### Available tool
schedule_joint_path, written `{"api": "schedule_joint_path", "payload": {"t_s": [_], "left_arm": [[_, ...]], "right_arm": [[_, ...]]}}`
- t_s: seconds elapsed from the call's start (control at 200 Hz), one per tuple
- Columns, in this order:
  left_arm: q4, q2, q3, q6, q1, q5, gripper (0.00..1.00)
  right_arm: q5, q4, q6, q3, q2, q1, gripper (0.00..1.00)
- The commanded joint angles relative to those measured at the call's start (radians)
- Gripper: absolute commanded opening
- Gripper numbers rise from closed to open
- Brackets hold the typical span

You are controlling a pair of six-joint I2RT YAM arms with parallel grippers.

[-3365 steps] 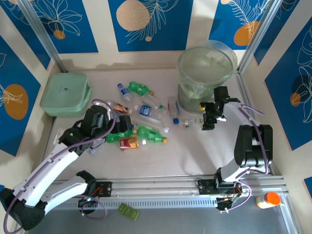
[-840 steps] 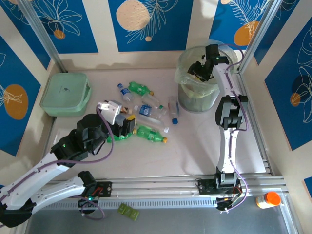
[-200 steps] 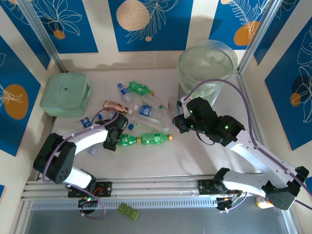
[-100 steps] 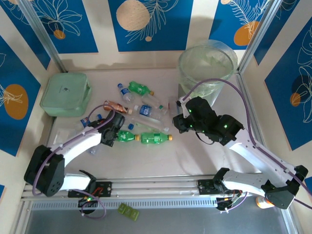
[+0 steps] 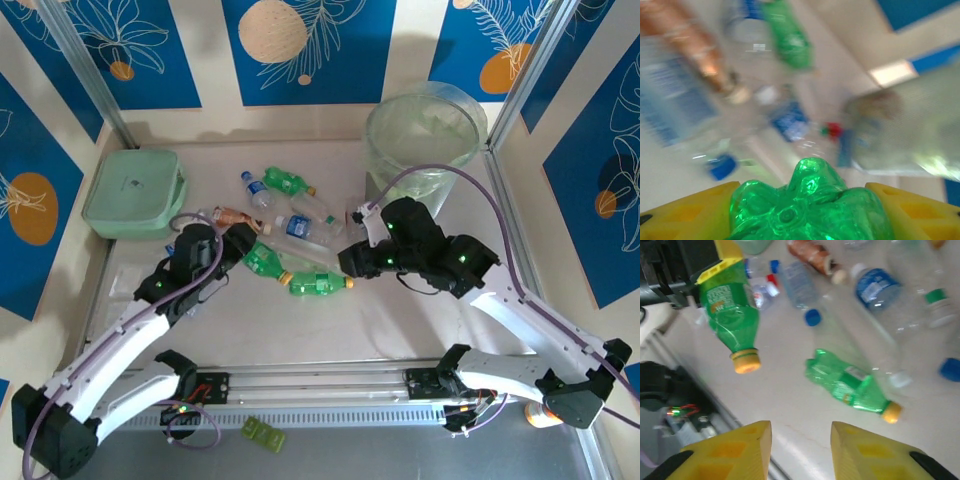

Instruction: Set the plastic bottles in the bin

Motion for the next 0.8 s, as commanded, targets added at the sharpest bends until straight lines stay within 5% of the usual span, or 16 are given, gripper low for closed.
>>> {"api": "schedule_joint_path", "payload": {"t_s": [0.0,0.125,0.25,0.515,0.795], "left_arm": [[0.284,0.001,0.012,0.205,0.006,0.286,0.45],[0.372,0.031,0.05,0.237,0.004,0.427,0.45],[0.5,0.028,0.03,0.21,0.0,0.479,0.45],[0.617,0.053,0.032,0.183,-0.028,0.548,0.43],[0.649,0.066,0.039,0.18,-0.043,0.564,0.43]], "right_arm": [[-0.232,0.088,0.042,0.031,0.027,-0.008,0.55],[-0.377,0.198,0.119,0.03,0.057,-0.038,0.83],[-0.507,0.31,0.202,0.03,0.11,-0.072,0.93],[-0.683,0.52,0.334,0.028,0.235,-0.093,0.94],[-0.774,0.764,0.496,-0.016,0.309,-0.089,0.77]]}}
